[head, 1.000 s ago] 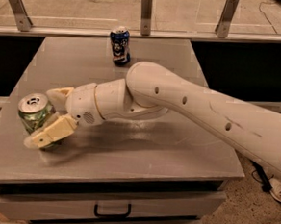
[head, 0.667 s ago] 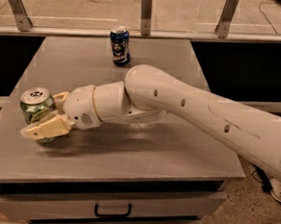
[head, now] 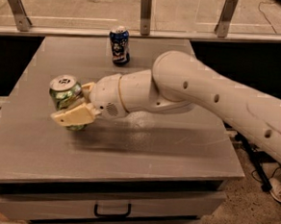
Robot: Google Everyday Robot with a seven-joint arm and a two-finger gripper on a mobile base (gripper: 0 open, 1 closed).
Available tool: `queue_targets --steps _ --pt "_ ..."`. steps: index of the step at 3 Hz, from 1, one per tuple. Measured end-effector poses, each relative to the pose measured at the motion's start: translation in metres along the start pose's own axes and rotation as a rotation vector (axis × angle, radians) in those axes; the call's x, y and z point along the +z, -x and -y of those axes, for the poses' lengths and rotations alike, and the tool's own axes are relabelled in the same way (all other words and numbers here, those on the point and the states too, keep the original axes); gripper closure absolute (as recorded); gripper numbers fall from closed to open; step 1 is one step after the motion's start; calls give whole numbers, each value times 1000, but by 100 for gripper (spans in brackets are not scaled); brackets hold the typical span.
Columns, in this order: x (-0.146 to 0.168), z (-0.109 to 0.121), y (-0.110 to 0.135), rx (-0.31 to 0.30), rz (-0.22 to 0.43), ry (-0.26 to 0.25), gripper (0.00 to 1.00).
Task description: Knock green can over
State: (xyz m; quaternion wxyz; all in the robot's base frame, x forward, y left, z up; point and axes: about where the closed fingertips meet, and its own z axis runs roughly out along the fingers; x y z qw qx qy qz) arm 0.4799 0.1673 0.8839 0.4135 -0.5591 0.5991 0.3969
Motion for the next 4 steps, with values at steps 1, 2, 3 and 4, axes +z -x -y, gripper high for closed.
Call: queue_targets --steps 1,2,3,4 --pt "-50 14 9 -36 -168 -72 100" --pt "-79 22 14 -43 -368 -92 100" --pt "-82 30 -1 -1 -575 -82 100" --pt "-77 31 -14 26 -674 -89 83"
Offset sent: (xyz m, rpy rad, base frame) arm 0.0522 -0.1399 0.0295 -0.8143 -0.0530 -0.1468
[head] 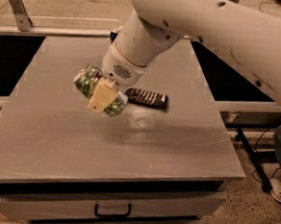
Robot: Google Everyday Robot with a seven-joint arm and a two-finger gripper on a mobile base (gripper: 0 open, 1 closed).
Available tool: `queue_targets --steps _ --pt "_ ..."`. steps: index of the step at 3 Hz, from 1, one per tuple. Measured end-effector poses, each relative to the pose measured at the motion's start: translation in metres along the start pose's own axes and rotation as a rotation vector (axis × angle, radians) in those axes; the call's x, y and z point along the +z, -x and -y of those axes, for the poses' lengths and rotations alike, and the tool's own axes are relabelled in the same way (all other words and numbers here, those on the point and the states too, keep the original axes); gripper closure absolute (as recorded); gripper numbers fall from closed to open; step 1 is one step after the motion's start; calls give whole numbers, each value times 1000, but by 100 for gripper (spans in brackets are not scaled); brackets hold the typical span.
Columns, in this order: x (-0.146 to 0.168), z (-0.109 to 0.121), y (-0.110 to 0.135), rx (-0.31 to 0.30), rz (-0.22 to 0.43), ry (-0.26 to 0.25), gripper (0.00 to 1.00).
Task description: Knock green can over
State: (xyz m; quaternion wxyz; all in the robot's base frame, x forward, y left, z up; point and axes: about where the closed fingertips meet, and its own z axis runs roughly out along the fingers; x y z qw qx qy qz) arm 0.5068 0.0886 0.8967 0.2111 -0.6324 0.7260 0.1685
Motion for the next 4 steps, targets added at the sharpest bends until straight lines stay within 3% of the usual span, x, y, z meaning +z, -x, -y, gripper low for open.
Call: queue_targets --steps 3,4 --pt "4 -2 8 -8 20 -6 13" --pt "8 2 22 -3 56 -28 0"
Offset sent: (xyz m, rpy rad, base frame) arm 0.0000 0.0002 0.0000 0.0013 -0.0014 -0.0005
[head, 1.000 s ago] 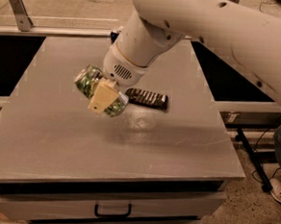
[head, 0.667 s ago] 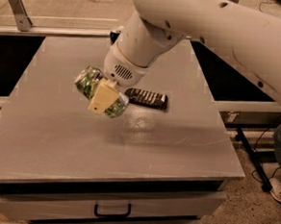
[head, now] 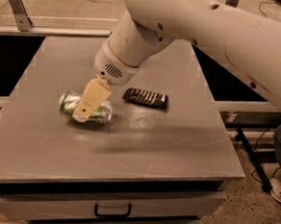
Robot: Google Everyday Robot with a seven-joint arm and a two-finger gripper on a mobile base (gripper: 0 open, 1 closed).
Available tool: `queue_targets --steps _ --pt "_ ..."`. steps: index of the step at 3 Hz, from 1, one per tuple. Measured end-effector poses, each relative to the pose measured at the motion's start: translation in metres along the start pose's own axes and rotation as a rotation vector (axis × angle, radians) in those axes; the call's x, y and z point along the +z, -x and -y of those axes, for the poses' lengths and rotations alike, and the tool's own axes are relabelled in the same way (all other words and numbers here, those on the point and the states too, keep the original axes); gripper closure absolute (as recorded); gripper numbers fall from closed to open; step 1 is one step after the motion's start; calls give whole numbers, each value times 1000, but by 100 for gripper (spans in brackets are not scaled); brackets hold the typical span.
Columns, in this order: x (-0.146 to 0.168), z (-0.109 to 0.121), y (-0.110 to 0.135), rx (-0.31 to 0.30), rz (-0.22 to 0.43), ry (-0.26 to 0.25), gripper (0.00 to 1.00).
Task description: Knock green can over
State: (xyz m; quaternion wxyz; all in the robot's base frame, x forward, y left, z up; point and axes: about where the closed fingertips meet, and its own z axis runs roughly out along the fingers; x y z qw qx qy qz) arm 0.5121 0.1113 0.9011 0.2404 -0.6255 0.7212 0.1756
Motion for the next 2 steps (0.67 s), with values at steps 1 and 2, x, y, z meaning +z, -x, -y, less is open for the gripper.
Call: queue_targets --steps 1,2 --pt "5 4 11 3 27 -12 0" --pt "-1 7 6 14 94 -18 0"
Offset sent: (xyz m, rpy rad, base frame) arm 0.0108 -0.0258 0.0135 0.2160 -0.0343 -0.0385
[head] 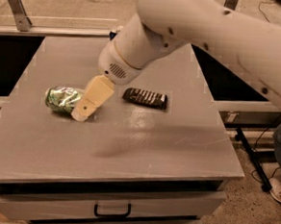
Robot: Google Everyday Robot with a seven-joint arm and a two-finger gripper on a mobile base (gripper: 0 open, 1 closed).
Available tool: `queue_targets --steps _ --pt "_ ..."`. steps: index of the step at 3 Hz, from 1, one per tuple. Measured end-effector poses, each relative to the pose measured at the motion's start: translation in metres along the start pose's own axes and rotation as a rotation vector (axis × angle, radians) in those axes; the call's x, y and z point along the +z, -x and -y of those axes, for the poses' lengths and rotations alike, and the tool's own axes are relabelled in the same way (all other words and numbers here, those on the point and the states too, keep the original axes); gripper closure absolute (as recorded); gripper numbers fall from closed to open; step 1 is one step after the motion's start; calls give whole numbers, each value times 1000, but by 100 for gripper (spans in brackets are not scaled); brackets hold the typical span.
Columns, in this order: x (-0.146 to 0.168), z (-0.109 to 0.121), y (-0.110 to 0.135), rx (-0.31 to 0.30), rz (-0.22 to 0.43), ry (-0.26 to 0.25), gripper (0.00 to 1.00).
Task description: Knock green can over
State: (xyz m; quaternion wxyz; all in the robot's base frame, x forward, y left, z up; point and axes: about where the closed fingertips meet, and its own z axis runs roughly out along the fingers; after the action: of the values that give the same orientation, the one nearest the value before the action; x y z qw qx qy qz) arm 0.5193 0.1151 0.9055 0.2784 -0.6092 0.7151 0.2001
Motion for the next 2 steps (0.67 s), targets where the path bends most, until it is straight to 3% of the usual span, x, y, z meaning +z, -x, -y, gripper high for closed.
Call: queue_targets --steps 1,2 --pt "-34 12 -24 33 111 -27 0" --pt "-102 38 -74 76 216 -120 0"
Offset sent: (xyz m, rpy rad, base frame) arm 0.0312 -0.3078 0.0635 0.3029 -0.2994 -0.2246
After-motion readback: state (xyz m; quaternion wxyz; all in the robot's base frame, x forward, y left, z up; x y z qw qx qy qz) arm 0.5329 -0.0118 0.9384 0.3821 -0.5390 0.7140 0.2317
